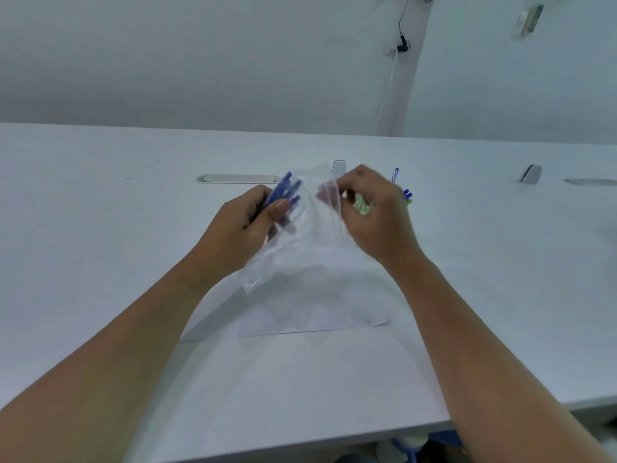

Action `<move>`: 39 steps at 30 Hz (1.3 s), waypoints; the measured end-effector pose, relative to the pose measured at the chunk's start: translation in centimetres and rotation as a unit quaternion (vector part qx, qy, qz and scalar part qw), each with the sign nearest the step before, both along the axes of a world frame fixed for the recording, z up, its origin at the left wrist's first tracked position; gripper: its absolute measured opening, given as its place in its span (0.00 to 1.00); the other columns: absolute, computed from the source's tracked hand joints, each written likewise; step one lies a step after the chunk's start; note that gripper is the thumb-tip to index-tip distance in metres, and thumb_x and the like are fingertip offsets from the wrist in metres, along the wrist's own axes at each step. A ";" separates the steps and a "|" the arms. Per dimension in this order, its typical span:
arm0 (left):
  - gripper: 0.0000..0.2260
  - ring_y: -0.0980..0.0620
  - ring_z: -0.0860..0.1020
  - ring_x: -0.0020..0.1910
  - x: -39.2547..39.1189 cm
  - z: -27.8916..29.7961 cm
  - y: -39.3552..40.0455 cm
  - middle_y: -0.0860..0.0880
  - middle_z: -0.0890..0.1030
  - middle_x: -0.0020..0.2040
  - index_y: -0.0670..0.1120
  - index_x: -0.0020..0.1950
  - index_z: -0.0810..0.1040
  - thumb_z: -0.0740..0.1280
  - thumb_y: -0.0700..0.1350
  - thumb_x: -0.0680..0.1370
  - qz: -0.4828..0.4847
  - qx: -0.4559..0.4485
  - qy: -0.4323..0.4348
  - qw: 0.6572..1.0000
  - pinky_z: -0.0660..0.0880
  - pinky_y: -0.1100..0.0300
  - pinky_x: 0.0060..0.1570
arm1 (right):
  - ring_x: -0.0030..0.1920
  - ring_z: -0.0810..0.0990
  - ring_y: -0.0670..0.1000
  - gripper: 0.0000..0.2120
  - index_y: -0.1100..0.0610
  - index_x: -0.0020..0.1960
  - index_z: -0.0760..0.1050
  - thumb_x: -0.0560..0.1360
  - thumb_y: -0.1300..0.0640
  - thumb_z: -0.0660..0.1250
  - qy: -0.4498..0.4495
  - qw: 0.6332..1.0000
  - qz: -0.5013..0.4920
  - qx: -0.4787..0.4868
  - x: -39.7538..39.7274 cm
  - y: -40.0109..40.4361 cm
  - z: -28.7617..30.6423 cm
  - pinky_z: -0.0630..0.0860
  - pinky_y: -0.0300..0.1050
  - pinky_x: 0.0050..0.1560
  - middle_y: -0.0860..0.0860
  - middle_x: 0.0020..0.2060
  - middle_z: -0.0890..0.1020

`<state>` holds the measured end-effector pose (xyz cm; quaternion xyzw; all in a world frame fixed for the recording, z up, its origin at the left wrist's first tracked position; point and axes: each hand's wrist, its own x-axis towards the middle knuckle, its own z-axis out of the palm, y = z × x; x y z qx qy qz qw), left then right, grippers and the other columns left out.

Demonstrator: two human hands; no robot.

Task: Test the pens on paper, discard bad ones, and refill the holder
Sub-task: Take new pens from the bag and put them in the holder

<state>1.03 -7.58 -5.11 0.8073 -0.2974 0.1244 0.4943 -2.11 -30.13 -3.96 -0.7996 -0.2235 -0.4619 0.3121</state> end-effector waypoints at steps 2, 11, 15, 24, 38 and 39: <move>0.12 0.59 0.73 0.30 -0.1 0.0 0.0 0.60 0.80 0.32 0.45 0.46 0.78 0.64 0.50 0.85 -0.005 0.014 -0.003 1.000 0.67 0.71 0.32 | 0.35 0.72 0.41 0.04 0.61 0.51 0.86 0.77 0.61 0.77 0.047 0.998 0.025 -0.014 0.0 0.7 -0.4 0.66 0.32 0.40 0.49 0.36 0.78; 0.14 0.59 0.68 0.30 -0.5 0.2 0.0 0.55 0.78 0.31 0.48 0.41 0.77 0.64 0.51 0.85 -0.056 0.022 -0.012 0.998 0.63 0.67 0.33 | 0.40 0.80 0.66 0.08 0.50 0.51 0.86 0.79 0.46 0.73 0.198 0.968 0.092 0.125 0.3 1.6 -1.0 0.79 0.65 0.40 0.60 0.41 0.85; 0.13 0.59 0.69 0.28 -0.7 0.7 -0.3 0.63 0.76 0.28 0.53 0.40 0.75 0.63 0.50 0.84 -0.047 0.004 -0.015 0.999 0.63 0.70 0.31 | 0.44 0.84 0.60 0.05 0.54 0.51 0.86 0.81 0.61 0.72 0.205 0.948 0.125 0.210 -0.4 2.0 -0.3 0.83 0.59 0.47 0.58 0.46 0.88; 0.14 0.59 0.68 0.29 -0.3 0.5 -0.4 0.61 0.76 0.29 0.47 0.43 0.79 0.64 0.53 0.84 -0.035 0.008 0.005 0.999 0.64 0.68 0.32 | 0.44 0.81 0.49 0.05 0.57 0.50 0.81 0.83 0.65 0.69 0.160 0.931 0.122 0.304 -0.3 1.5 0.3 0.79 0.46 0.51 0.53 0.44 0.85; 0.15 0.58 0.70 0.29 1.3 0.1 1.1 0.61 0.77 0.29 0.44 0.44 0.77 0.64 0.53 0.84 0.017 0.015 0.018 1.000 0.65 0.66 0.32 | 0.35 0.77 0.58 0.07 0.50 0.49 0.71 0.86 0.56 0.60 -0.104 0.937 -0.155 0.295 -1.1 -4.7 2.4 0.74 0.47 0.38 0.55 0.37 0.78; 0.16 0.58 0.69 0.30 1.5 0.0 1.1 0.62 0.78 0.29 0.43 0.45 0.77 0.64 0.53 0.84 0.020 0.019 0.020 0.999 0.65 0.66 0.32 | 0.37 0.78 0.59 0.06 0.53 0.50 0.73 0.86 0.57 0.61 -0.104 0.943 -0.172 0.264 -0.9 -4.8 2.1 0.74 0.47 0.41 0.57 0.38 0.79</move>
